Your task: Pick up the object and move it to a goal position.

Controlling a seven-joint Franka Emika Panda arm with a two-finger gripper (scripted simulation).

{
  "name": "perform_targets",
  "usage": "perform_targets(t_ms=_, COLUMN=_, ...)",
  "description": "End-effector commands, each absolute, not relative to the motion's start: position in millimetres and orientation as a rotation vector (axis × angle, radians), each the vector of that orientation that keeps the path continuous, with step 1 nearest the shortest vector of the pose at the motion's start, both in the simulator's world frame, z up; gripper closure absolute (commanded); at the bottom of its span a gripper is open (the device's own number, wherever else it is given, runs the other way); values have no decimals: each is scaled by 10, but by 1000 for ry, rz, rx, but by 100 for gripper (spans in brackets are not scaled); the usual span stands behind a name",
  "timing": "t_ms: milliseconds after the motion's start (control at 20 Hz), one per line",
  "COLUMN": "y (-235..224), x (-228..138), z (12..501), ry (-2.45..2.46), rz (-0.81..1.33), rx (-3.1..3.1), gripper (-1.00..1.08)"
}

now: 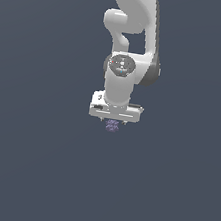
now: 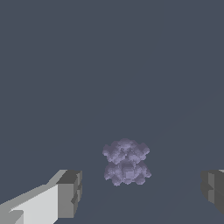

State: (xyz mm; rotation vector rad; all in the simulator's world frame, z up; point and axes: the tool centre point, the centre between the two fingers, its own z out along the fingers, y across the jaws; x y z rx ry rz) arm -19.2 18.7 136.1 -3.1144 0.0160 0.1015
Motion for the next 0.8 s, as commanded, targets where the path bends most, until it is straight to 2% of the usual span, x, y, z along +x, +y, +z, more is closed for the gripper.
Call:
perform_targets(t_ms=0, y=189, x=-189, z=1367, ry=16, rz=102, rx=-3114, gripper=-92)
perform_targets(t_ms=750, y=195, x=-348, z=1138, ry=-33, rz=50, rx=-3129, gripper=-92)
